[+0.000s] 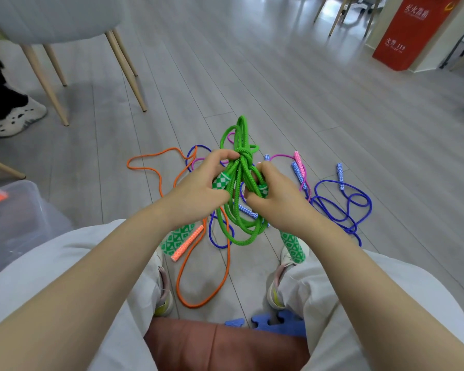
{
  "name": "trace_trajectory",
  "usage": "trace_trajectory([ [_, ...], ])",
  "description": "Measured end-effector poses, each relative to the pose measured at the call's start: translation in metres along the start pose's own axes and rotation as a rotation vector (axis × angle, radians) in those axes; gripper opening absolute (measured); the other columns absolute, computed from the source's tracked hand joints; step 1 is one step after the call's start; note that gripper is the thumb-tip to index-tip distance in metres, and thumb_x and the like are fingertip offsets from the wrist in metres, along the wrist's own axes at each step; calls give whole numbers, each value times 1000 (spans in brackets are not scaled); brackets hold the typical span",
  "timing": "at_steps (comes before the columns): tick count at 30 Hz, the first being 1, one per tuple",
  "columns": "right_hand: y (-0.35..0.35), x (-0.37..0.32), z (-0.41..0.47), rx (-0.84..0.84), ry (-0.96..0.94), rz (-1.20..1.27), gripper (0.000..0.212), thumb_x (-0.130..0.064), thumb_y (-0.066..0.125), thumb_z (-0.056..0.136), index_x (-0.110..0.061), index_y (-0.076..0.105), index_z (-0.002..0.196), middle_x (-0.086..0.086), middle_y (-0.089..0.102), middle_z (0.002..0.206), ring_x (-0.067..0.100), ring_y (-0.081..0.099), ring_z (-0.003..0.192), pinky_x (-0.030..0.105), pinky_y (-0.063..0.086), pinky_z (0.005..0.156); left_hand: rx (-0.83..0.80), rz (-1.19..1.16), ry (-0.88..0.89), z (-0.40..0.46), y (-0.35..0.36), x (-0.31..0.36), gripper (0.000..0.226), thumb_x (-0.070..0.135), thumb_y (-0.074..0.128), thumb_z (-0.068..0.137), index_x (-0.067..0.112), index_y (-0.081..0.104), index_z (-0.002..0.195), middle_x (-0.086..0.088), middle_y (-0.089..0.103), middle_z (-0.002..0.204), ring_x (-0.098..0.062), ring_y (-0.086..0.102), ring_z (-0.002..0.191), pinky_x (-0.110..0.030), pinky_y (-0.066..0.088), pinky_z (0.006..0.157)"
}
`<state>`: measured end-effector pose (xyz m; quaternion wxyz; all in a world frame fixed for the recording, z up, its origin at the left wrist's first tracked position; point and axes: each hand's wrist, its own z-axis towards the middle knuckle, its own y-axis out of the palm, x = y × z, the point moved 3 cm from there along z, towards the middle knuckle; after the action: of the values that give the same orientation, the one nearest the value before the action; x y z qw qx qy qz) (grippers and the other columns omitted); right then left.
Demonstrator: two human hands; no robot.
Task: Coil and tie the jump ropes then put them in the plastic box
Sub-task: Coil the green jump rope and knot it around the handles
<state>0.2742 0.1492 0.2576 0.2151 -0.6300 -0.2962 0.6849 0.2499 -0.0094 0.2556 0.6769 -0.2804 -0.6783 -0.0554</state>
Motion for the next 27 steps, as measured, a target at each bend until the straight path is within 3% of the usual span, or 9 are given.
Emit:
trace_trajectory([
  [2,1,2,0,-10,-11,-22,16,-13,59,87,-15,44,92,-5,44,76,9,41,63,32,34,58,28,-79,-37,1,-1,-1,61,6,47,65,35,46,119,-9,66,102,-25,47,72,-39,38,64],
  [5,4,2,0,-13,-56,-47,15,-14,59,88,-14,44,93,-4,47,76,16,44,67,38,41,63,108,-230,-136,1,3,-5,45,11,51,65,30,43,106,-15,65,94,-21,54,73,-38,44,71],
  [7,4,1,-1,-5,-85,-41,15,-14,59,88,-12,46,96,0,52,79,23,49,73,43,46,68,163,-337,-179,2,7,-7,42,13,60,69,24,41,105,-6,68,89,-18,60,69,-39,50,72],
  [9,4,1,-2,-7,-106,-13,16,-12,59,87,-13,49,99,2,57,84,24,53,78,45,48,72,200,-375,-212,5,8,-12,43,16,72,77,17,46,111,2,73,82,-18,67,74,-49,55,85],
  [13,2,3,-3,-37,-132,13,20,-10,59,86,-16,52,103,-2,62,87,16,57,79,37,48,72,22,-298,-264,4,3,-12,21,25,63,91,8,66,104,-10,74,90,-25,68,86,-51,51,96],
  [17,-4,6,0,-93,-146,53,23,-5,57,87,-18,52,106,-9,63,88,4,56,77,24,45,68,-77,-334,-223,-1,1,-3,17,14,49,99,7,64,93,-1,67,74,-16,64,78,-36,51,84],
  [21,-9,7,3,-78,-176,119,23,-7,54,86,-21,52,104,-11,66,92,6,59,84,28,49,74,-77,-572,-179,-2,1,9,13,14,47,98,11,58,91,0,47,64,-21,56,71,-32,51,81],
  [24,-7,8,2,-85,-193,60,23,-8,56,87,-20,52,106,-11,67,96,11,62,85,36,52,75,-7,-590,-207,1,6,4,22,32,56,91,10,57,92,5,36,56,-14,44,53,-38,45,83],
  [27,-3,9,1,-76,-196,-46,24,-13,58,89,-20,51,110,-6,67,96,14,61,83,36,50,73,128,-475,-166,6,8,-5,18,27,55,97,9,54,93,10,31,52,-10,38,47,-39,47,79],
])
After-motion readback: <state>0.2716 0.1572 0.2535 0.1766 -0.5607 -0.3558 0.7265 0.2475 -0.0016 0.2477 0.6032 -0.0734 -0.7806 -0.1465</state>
